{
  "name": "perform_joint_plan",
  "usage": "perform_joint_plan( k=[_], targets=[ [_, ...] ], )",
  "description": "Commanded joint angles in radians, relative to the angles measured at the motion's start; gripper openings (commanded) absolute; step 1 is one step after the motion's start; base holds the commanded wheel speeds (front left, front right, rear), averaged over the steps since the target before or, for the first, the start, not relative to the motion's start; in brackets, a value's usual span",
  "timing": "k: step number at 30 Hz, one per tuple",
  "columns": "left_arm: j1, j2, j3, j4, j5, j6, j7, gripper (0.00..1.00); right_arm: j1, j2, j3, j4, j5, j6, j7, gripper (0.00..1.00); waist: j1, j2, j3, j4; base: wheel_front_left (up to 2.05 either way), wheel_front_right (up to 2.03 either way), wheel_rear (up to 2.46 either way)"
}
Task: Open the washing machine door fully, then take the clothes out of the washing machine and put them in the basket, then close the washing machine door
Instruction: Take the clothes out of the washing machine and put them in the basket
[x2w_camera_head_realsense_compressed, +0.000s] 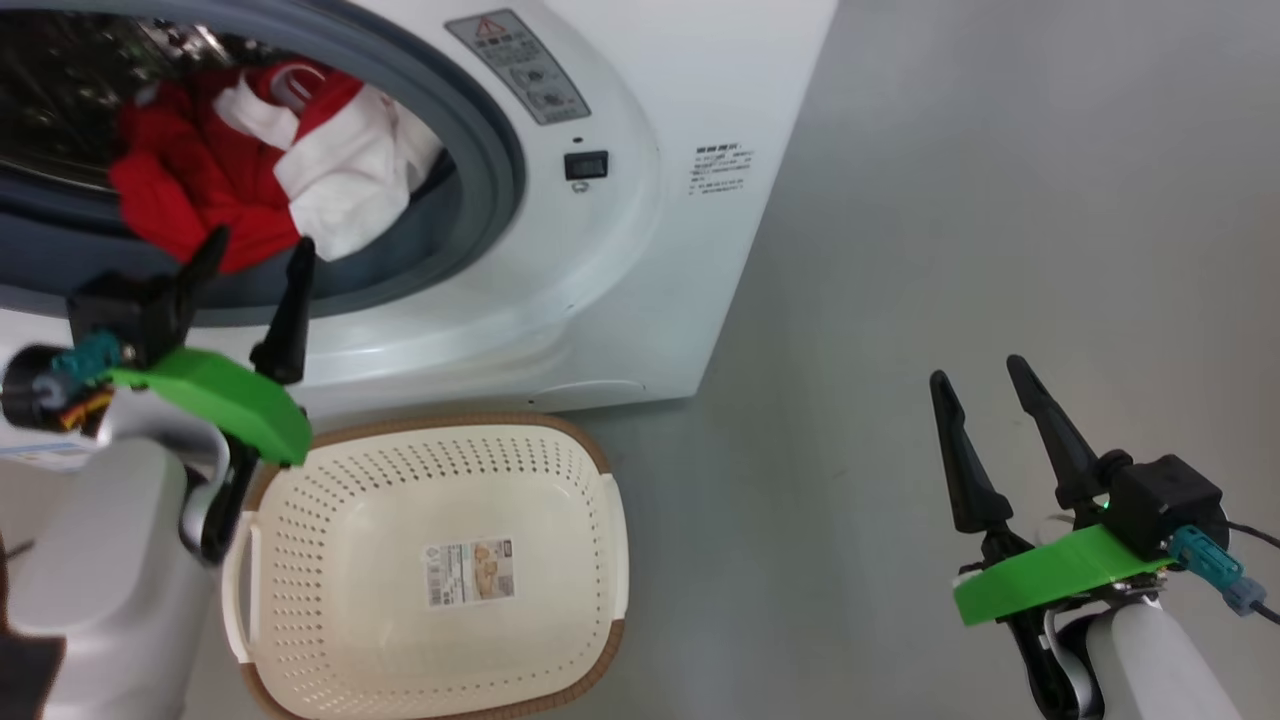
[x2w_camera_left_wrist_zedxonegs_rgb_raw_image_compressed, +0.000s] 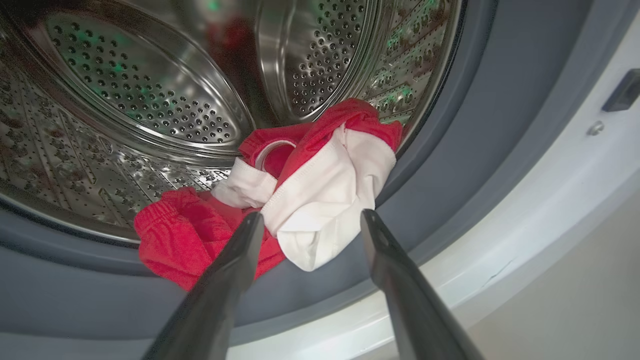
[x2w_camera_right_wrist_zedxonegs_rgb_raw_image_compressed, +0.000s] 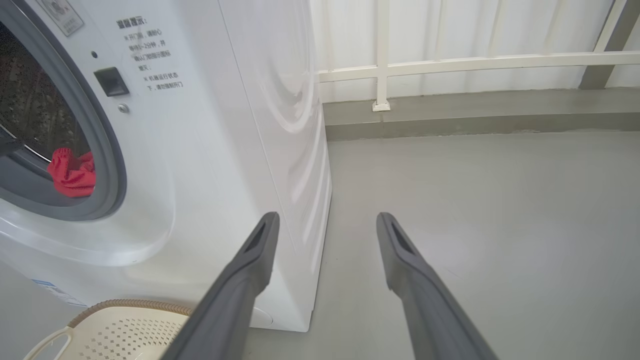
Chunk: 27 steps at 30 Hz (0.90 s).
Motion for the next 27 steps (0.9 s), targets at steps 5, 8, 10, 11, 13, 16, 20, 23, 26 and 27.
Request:
perform_joint_plan(
  k=[5, 8, 10, 11, 13, 16, 20, 23, 26, 27],
  targets=[
    [-0.169, 0.08, -0.087, 0.078, -0.099, 0.001, 0.04, 1.0, -0.05, -0.003, 0.038, -0.034, 0.017, 0.006, -0.006, 1.0, 0.0, 0.0, 0.088, -0.044, 0.0, 0.0, 0.0],
    [-0.208, 0.097, -0.125, 0.1, -0.129, 0.001, 0.053, 1.0, -0.057, -0.003, 0.042, -0.036, 0.021, 0.006, -0.006, 1.0, 0.0, 0.0, 0.103, -0.053, 0.0, 0.0, 0.0],
    [-0.241, 0.112, -0.159, 0.118, -0.167, 0.001, 0.066, 1.0, -0.065, -0.003, 0.048, -0.039, 0.026, 0.006, -0.006, 1.0, 0.0, 0.0, 0.118, -0.062, 0.0, 0.0, 0.0],
    [-0.256, 0.122, -0.18, 0.126, -0.18, 0.001, 0.073, 1.0, -0.067, -0.003, 0.05, -0.04, 0.028, 0.006, -0.006, 1.0, 0.0, 0.0, 0.124, -0.066, 0.0, 0.0, 0.0],
    [-0.282, 0.141, -0.218, 0.143, -0.207, 0.001, 0.087, 1.0, -0.071, -0.003, 0.055, -0.041, 0.032, 0.006, -0.006, 1.0, 0.0, 0.0, 0.136, -0.075, 0.0, 0.0, 0.0],
    [-0.319, 0.169, -0.267, 0.167, -0.246, 0.001, 0.104, 1.0, -0.081, -0.003, 0.063, -0.042, 0.038, 0.006, -0.006, 1.0, 0.0, 0.0, 0.15, -0.088, 0.0, 0.0, 0.0],
    [-0.364, 0.201, -0.319, 0.197, -0.293, 0.001, 0.112, 1.0, -0.09, -0.003, 0.071, -0.042, 0.043, 0.006, -0.006, 1.0, 0.0, 0.0, 0.165, -0.101, 0.0, 0.0, 0.0],
    [-0.394, 0.217, -0.352, 0.219, -0.326, 0.001, 0.116, 1.0, -0.095, -0.003, 0.077, -0.044, 0.046, 0.006, -0.006, 1.0, 0.0, 0.0, 0.177, -0.109, 0.0, 0.0, 0.0],
    [-0.418, 0.23, -0.381, 0.239, -0.355, 0.001, 0.118, 1.0, -0.1, -0.003, 0.084, -0.045, 0.05, 0.006, -0.006, 1.0, 0.0, 0.0, 0.187, -0.116, 0.0, 0.0, 0.0],
    [-0.424, 0.233, -0.39, 0.245, -0.365, 0.001, 0.118, 1.0, -0.102, -0.003, 0.085, -0.046, 0.051, 0.006, -0.006, 1.0, 0.0, 0.0, 0.189, -0.119, 0.0, 0.0, 0.0]
  ],
)
